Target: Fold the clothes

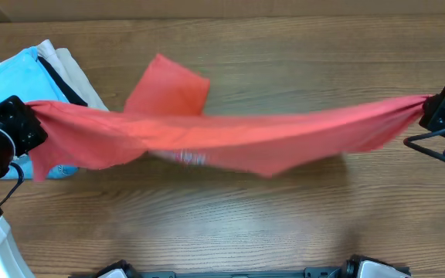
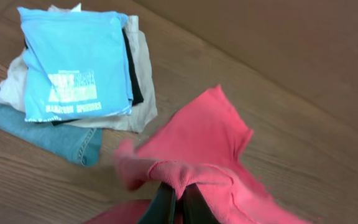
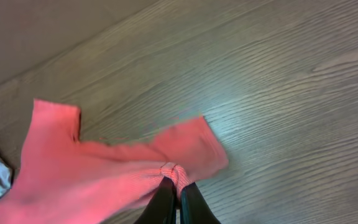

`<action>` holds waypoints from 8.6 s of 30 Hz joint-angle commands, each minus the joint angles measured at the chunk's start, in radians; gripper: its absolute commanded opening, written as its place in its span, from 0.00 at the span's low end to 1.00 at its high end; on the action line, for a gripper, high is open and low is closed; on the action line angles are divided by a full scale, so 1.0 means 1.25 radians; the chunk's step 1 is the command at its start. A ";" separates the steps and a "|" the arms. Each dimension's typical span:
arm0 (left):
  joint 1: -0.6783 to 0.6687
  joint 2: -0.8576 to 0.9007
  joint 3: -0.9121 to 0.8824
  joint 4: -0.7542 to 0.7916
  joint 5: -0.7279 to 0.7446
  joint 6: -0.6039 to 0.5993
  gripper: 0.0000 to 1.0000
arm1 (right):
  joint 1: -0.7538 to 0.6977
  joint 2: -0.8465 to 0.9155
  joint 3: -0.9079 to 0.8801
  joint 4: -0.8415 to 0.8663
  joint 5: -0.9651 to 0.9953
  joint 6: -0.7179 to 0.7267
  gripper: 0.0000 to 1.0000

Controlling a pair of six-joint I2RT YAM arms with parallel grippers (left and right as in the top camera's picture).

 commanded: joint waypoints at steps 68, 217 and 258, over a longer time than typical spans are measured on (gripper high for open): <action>-0.114 0.238 0.106 0.102 0.198 0.046 0.04 | -0.035 0.311 0.100 0.073 0.069 0.081 0.04; -0.269 0.210 -0.587 0.352 -0.055 -0.150 0.04 | -0.126 0.296 -0.558 0.411 0.031 0.014 0.04; -0.269 0.346 -0.587 0.471 -0.015 -0.129 0.63 | -0.075 0.415 -0.558 0.577 -0.005 -0.001 0.42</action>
